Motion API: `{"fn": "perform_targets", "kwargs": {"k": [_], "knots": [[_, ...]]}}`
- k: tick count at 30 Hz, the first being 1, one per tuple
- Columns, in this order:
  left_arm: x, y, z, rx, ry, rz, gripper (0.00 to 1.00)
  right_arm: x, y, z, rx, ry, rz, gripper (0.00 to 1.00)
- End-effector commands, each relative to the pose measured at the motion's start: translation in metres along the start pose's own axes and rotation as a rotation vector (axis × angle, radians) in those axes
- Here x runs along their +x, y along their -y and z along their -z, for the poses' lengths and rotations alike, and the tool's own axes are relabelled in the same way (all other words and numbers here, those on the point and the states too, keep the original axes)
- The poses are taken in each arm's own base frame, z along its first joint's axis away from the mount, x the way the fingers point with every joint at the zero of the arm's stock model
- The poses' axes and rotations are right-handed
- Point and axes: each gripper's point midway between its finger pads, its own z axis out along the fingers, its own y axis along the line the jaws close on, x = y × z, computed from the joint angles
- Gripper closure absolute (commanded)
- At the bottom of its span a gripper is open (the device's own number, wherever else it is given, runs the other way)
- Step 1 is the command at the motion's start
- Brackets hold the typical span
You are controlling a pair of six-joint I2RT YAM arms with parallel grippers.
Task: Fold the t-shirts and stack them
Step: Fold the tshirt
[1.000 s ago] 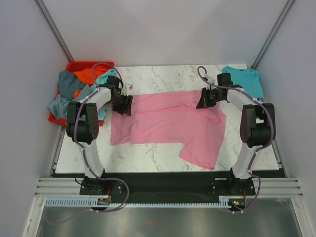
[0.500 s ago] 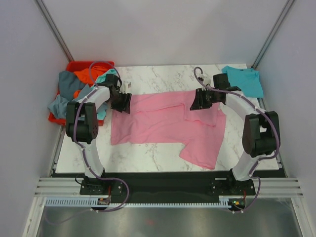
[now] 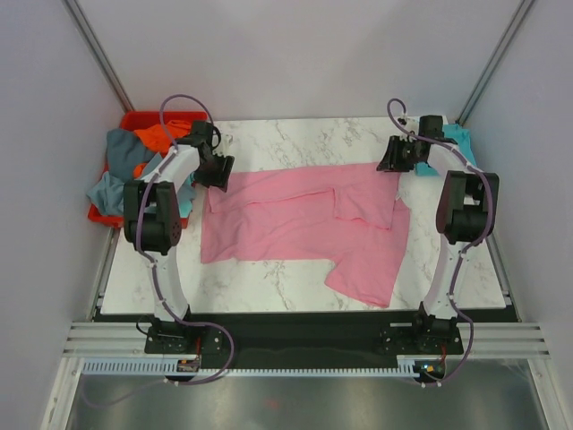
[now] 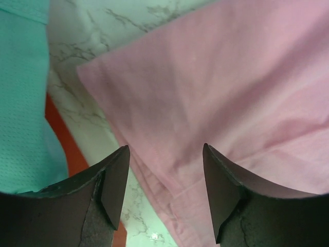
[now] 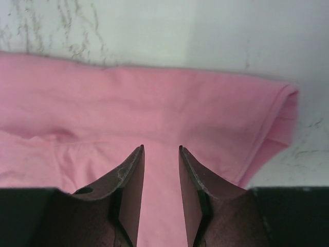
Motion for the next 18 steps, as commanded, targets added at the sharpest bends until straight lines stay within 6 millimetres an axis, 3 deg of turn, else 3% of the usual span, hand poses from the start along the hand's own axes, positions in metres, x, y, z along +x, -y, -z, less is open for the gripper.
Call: {"fn": "perform_targets", "kwargs": {"k": [1, 2, 5, 14, 15, 17, 18], "knots": [[-0.001, -0.024, -0.003, -0.101, -0.030, -0.042, 0.33, -0.038, 0.018, 0.002, 0.042, 0.085, 0.034, 0.59], [0.003, -0.028, -0.009, -0.121, -0.049, -0.043, 0.32, -0.045, 0.022, 0.001, 0.045, 0.099, 0.031, 0.59], [0.010, -0.037, -0.023, -0.162, -0.085, -0.058, 0.32, -0.038, 0.038, -0.010, 0.060, 0.079, 0.005, 0.59], [-0.002, -0.041, -0.038, -0.158, -0.086, -0.044, 0.29, -0.011, 0.057, -0.023, 0.114, 0.016, -0.027, 0.56], [-0.007, -0.041, -0.039, -0.155, -0.076, -0.042, 0.31, -0.008, 0.061, -0.025, 0.132, 0.009, -0.025, 0.56], [-0.006, -0.040, -0.048, -0.140, -0.085, -0.036, 0.43, -0.006, 0.066, -0.028, 0.152, 0.002, -0.016, 0.58], [-0.011, -0.039, -0.049, -0.138, -0.075, -0.034, 0.56, -0.005, 0.069, -0.029, 0.168, -0.001, -0.016, 0.61]]}}
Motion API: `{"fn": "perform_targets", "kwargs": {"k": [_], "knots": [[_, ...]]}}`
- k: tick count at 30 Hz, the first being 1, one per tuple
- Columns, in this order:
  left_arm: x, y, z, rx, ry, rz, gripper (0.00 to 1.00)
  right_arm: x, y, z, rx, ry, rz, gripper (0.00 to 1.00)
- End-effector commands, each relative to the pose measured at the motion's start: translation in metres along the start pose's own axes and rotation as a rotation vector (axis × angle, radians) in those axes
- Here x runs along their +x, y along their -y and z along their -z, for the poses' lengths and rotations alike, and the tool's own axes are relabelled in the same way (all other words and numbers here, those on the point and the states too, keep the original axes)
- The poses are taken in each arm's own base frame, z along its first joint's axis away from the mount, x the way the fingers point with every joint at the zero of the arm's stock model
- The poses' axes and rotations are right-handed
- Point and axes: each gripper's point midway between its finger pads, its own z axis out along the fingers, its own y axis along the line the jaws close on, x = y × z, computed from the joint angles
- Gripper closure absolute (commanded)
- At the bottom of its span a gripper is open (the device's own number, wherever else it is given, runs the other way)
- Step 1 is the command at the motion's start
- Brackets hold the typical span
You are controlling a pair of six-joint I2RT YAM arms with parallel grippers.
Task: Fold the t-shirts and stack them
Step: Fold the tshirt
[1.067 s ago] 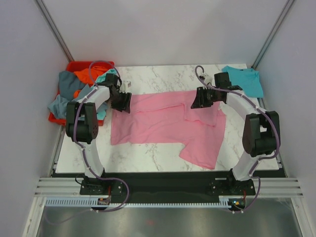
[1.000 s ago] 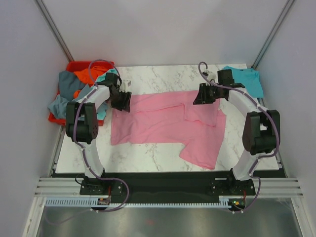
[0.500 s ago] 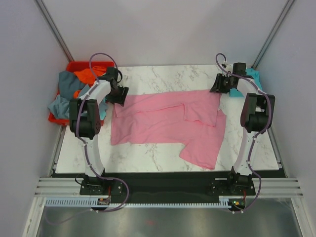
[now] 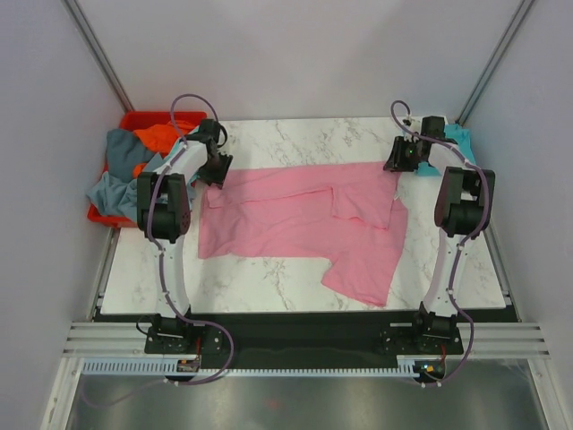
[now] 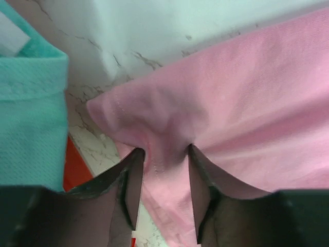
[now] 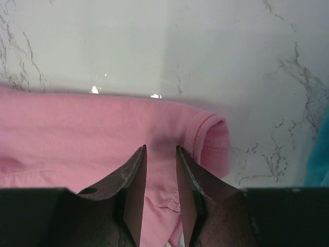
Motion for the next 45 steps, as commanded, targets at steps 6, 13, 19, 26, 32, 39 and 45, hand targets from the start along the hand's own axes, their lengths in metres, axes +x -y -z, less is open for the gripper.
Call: {"fn": "perform_targets", "kwargs": {"k": [6, 13, 19, 26, 32, 39, 45], "knots": [[-0.018, -0.015, -0.020, -0.032, 0.019, 0.017, 0.83, 0.001, 0.021, -0.016, 0.115, -0.011, 0.030, 0.84], [-0.025, -0.015, -0.027, -0.034, 0.020, 0.004, 0.77, -0.001, 0.018, -0.025, 0.143, -0.018, 0.101, 1.00], [-0.029, -0.011, -0.033, -0.026, 0.024, 0.011, 0.76, -0.009, 0.017, -0.034, 0.168, -0.008, 0.128, 1.00], [-0.038, -0.001, -0.034, -0.004, 0.036, 0.000, 0.62, -0.026, 0.028, -0.044, 0.209, 0.021, 0.143, 1.00], [-0.042, 0.018, -0.034, 0.005, 0.038, -0.031, 0.42, -0.039, 0.033, -0.050, 0.224, 0.049, 0.147, 1.00], [-0.061, 0.038, -0.033, -0.009, 0.079, -0.065, 0.30, -0.052, 0.036, -0.052, 0.240, 0.082, 0.143, 1.00], [-0.068, 0.029, -0.028, -0.095, 0.099, -0.068, 0.29, -0.062, 0.036, -0.050, 0.240, 0.111, 0.141, 1.00]]}}
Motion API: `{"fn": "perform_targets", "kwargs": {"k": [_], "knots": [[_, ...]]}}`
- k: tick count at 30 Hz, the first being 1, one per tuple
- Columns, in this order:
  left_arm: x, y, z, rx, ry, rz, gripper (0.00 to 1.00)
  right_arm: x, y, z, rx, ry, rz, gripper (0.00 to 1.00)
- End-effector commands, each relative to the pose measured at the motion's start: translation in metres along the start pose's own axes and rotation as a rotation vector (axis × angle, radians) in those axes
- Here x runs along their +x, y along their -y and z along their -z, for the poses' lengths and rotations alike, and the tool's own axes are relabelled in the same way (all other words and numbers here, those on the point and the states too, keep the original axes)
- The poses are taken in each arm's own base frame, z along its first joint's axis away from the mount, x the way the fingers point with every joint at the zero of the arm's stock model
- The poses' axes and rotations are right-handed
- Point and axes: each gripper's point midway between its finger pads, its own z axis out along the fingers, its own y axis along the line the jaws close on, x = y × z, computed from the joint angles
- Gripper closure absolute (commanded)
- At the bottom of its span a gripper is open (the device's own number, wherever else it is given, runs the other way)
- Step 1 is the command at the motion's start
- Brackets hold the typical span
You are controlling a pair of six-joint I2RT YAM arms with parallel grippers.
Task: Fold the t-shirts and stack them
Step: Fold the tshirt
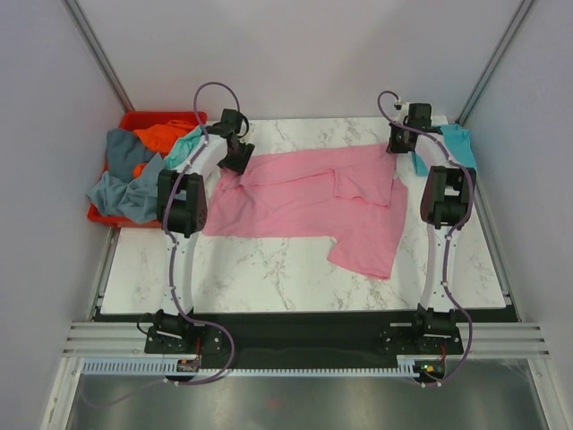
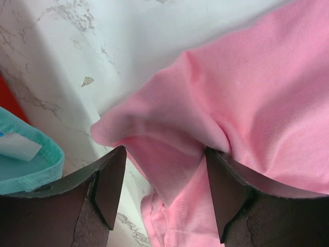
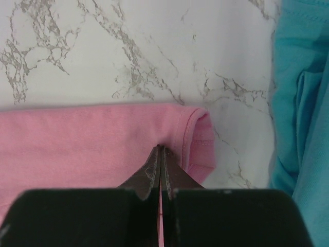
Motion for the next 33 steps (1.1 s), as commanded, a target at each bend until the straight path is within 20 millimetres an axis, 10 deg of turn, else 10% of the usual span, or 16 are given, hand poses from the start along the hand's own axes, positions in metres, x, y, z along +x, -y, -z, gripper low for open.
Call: {"fn": "perform_targets", "kwargs": {"k": [1, 21, 30, 33], "knots": [[0.004, -0.006, -0.009, -0.072, -0.021, 0.014, 0.29, 0.007, 0.013, -0.011, 0.046, -0.014, -0.004, 1.00], [0.013, -0.052, -0.005, -0.224, -0.032, 0.020, 0.24, 0.000, 0.026, -0.006, 0.110, -0.001, -0.007, 1.00], [-0.043, -0.049, 0.030, -0.215, 0.122, 0.037, 0.18, -0.021, 0.026, -0.002, 0.125, 0.053, 0.007, 1.00], [-0.075, -0.044, 0.082, -0.213, 0.234, 0.056, 0.18, -0.060, 0.014, 0.037, 0.098, 0.137, 0.025, 1.00]]}}
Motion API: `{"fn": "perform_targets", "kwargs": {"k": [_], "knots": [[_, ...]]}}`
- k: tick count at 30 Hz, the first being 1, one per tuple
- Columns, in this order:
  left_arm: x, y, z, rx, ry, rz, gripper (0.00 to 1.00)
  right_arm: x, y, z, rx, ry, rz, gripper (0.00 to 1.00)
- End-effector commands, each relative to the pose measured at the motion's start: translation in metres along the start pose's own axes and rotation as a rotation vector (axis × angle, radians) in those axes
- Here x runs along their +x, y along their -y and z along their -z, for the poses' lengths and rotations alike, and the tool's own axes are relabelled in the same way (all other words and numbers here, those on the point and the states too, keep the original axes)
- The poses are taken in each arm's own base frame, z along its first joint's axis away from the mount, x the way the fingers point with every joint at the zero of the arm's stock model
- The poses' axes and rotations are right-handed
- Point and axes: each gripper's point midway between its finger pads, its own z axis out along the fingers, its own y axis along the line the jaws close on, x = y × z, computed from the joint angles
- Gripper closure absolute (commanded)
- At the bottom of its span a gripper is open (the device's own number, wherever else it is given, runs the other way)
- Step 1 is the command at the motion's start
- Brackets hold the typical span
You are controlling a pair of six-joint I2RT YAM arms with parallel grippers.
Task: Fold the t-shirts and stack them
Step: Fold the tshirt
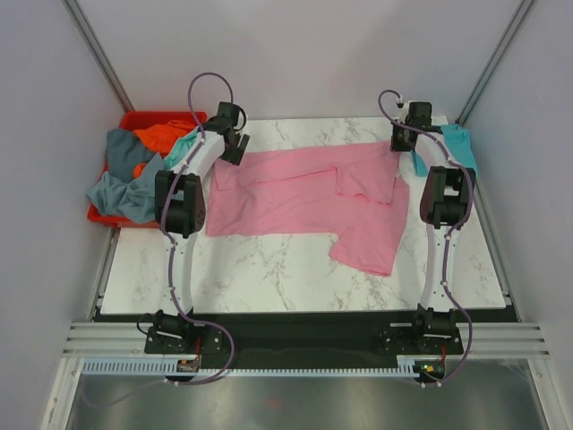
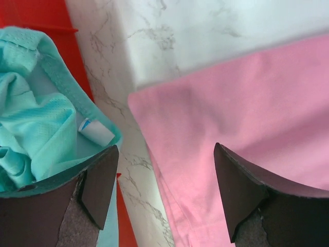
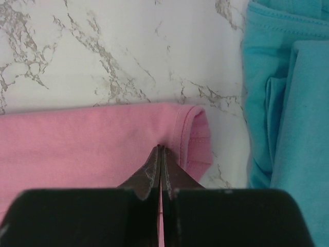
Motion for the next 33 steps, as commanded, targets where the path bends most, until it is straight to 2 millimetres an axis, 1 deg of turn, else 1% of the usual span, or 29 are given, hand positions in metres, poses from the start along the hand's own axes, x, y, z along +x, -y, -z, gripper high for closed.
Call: {"fn": "perform_targets", "kwargs": {"k": [1, 2, 3, 4, 5, 6, 7, 9, 10, 11, 12, 13, 14, 15, 16, 17, 18, 19, 20, 21, 22, 23, 24, 26, 27, 28, 30, 31, 33], "knots": [[-0.065, -0.008, 0.077, 0.008, 0.208, 0.048, 0.17, -0.061, -0.001, 0.048, 0.009, 0.133, 0.027, 0.96], [-0.079, -0.015, 0.109, 0.013, 0.269, 0.065, 0.17, -0.071, -0.011, 0.060, -0.035, 0.156, 0.043, 0.86], [-0.085, -0.013, 0.133, 0.042, 0.310, 0.077, 0.17, -0.091, -0.023, 0.087, -0.086, 0.208, 0.080, 0.72], [-0.083, -0.005, 0.131, 0.068, 0.303, 0.070, 0.17, -0.100, -0.025, 0.100, -0.085, 0.232, 0.093, 0.72], [-0.083, -0.004, 0.141, 0.084, 0.319, 0.068, 0.17, -0.108, -0.038, 0.113, -0.142, 0.255, 0.114, 0.60], [-0.086, -0.005, 0.162, 0.100, 0.353, 0.058, 0.17, -0.106, -0.044, 0.122, -0.172, 0.254, 0.127, 0.57], [-0.074, 0.003, 0.161, 0.124, 0.329, 0.037, 0.16, -0.120, -0.052, 0.150, -0.197, 0.301, 0.167, 0.55], [-0.059, 0.005, 0.179, 0.139, 0.323, 0.006, 0.16, -0.114, -0.065, 0.178, -0.252, 0.311, 0.212, 0.50], [-0.031, 0.014, 0.168, 0.160, 0.255, -0.013, 0.16, -0.110, -0.067, 0.186, -0.258, 0.312, 0.249, 0.50], [-0.018, 0.017, 0.168, 0.170, 0.233, -0.016, 0.16, -0.102, -0.069, 0.193, -0.267, 0.302, 0.269, 0.49], [0.006, 0.023, 0.174, 0.201, 0.197, -0.028, 0.18, -0.086, -0.072, 0.207, -0.278, 0.280, 0.289, 0.49], [0.018, 0.027, 0.177, 0.221, 0.184, -0.035, 0.19, -0.076, -0.072, 0.214, -0.280, 0.266, 0.313, 0.49], [0.030, 0.029, 0.182, 0.237, 0.180, -0.048, 0.21, -0.046, -0.072, 0.211, -0.294, 0.208, 0.356, 0.49], [0.040, 0.031, 0.187, 0.254, 0.174, -0.061, 0.21, -0.038, -0.082, 0.238, -0.341, 0.216, 0.413, 0.49], [0.058, 0.036, 0.195, 0.286, 0.167, -0.079, 0.22, -0.023, -0.086, 0.247, -0.369, 0.199, 0.464, 0.49], [0.066, 0.037, 0.198, 0.300, 0.172, -0.116, 0.25, 0.010, -0.090, 0.247, -0.410, 0.155, 0.594, 0.49], [0.085, 0.043, 0.194, 0.315, 0.143, -0.144, 0.27, 0.027, -0.096, 0.273, -0.439, 0.144, 0.667, 0.49], [0.085, 0.043, 0.205, 0.333, 0.186, -0.163, 0.28, 0.043, -0.101, 0.282, -0.468, 0.136, 0.734, 0.49], [0.091, 0.043, 0.205, 0.337, 0.196, -0.209, 0.28, 0.082, -0.103, 0.281, -0.507, 0.086, 0.835, 0.49], [0.104, 0.051, 0.202, 0.365, 0.196, -0.239, 0.28, 0.087, -0.104, 0.298, -0.491, 0.114, 0.893, 0.49], [0.107, 0.051, 0.205, 0.370, 0.215, -0.275, 0.29, 0.100, -0.105, 0.301, -0.494, 0.107, 0.943, 0.49], [0.113, 0.053, 0.205, 0.383, 0.217, -0.301, 0.29, 0.124, -0.105, 0.308, -0.512, 0.084, 0.999, 0.49], [0.127, 0.060, 0.200, 0.413, 0.202, -0.330, 0.31, 0.134, -0.104, 0.312, -0.514, 0.066, 1.017, 0.49], [0.136, 0.060, 0.200, 0.406, 0.219, -0.384, 0.33, 0.164, -0.112, 0.324, -0.572, 0.011, 1.061, 0.50], [0.153, 0.062, 0.192, 0.401, 0.187, -0.405, 0.33, 0.172, -0.113, 0.328, -0.588, 0.005, 1.104, 0.51], [0.152, 0.058, 0.193, 0.377, 0.220, -0.432, 0.33, 0.185, -0.115, 0.331, -0.613, -0.018, 1.127, 0.53], [0.171, 0.057, 0.183, 0.350, 0.190, -0.460, 0.33, 0.200, -0.116, 0.341, -0.641, -0.024, 1.212, 0.54], [0.171, 0.054, 0.181, 0.332, 0.208, -0.482, 0.32, 0.216, -0.116, 0.343, -0.668, -0.046, 1.251, 0.54], [0.180, 0.053, 0.175, 0.314, 0.197, -0.488, 0.31, 0.232, -0.113, 0.350, -0.684, -0.055, 1.330, 0.55]]}}
